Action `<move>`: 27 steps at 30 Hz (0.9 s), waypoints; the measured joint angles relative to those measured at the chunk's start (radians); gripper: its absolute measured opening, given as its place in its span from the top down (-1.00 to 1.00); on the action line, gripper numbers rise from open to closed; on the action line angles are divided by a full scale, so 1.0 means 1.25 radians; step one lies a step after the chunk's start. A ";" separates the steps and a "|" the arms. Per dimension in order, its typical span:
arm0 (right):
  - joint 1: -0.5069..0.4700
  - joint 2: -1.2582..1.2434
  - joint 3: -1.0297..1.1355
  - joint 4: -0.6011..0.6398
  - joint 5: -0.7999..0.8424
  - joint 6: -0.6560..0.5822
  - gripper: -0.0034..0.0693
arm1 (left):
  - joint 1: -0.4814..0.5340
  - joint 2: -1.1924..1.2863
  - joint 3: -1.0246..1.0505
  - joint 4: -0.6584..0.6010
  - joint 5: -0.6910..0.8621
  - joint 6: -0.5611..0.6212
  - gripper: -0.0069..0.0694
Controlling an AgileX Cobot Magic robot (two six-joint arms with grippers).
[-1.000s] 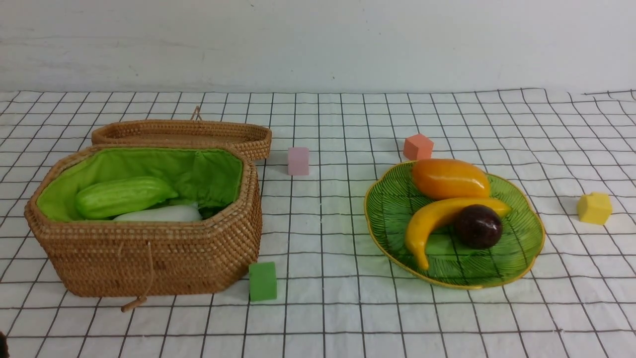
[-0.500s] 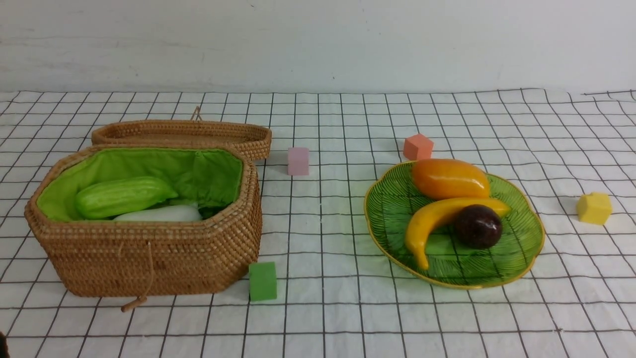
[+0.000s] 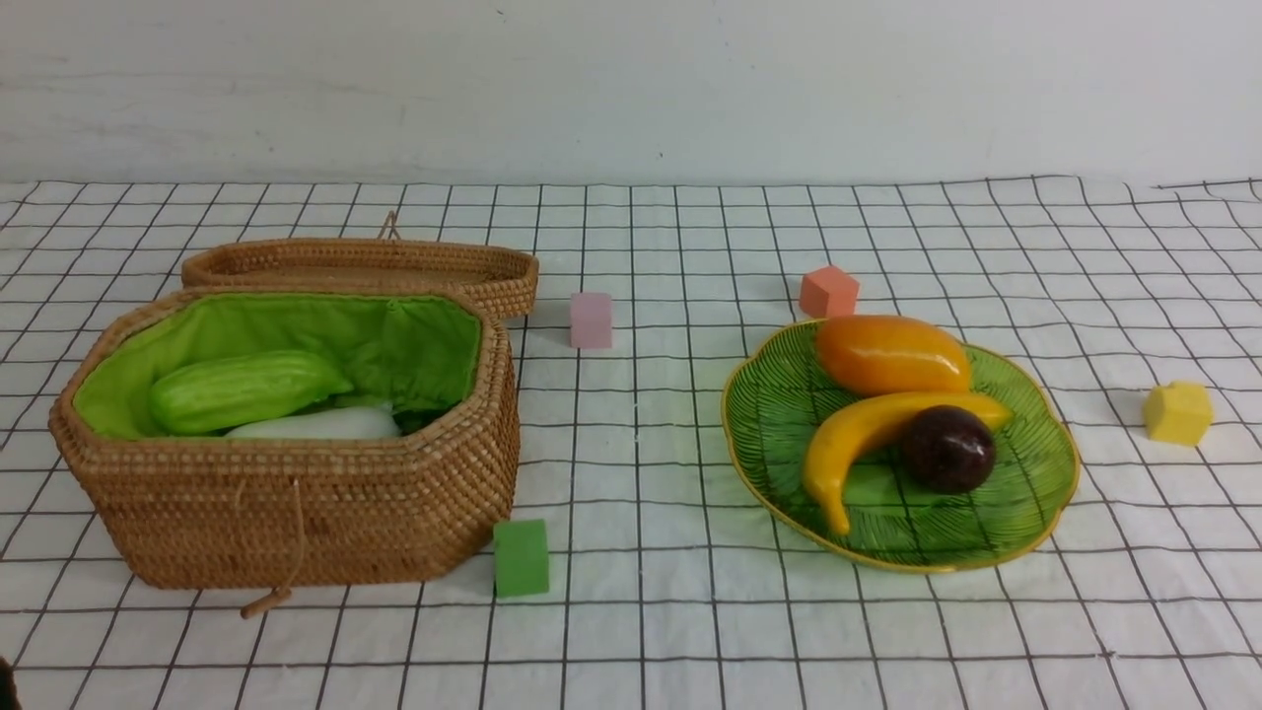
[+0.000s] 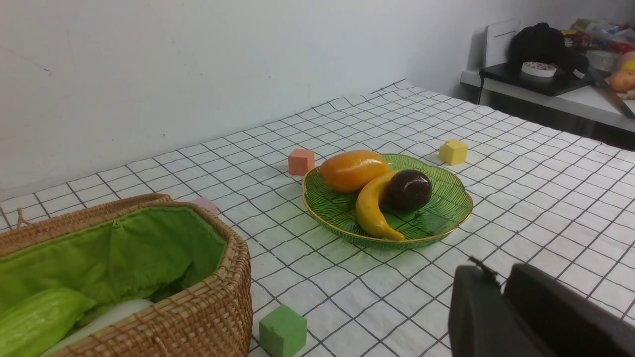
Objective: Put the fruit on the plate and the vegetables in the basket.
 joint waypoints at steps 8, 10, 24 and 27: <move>-0.021 -0.122 0.219 0.009 -0.109 -0.026 0.93 | 0.000 0.001 0.000 -0.001 0.003 0.000 0.58; -0.021 -0.122 0.219 0.010 -0.112 -0.028 0.93 | 0.000 0.001 0.000 -0.001 0.003 0.000 0.58; -0.021 -0.122 0.220 0.015 -0.113 -0.028 0.91 | 0.000 0.001 0.000 0.000 0.005 0.000 0.55; -0.021 -0.122 0.220 0.015 -0.113 -0.028 0.91 | 0.000 0.001 0.000 0.000 0.005 0.000 0.54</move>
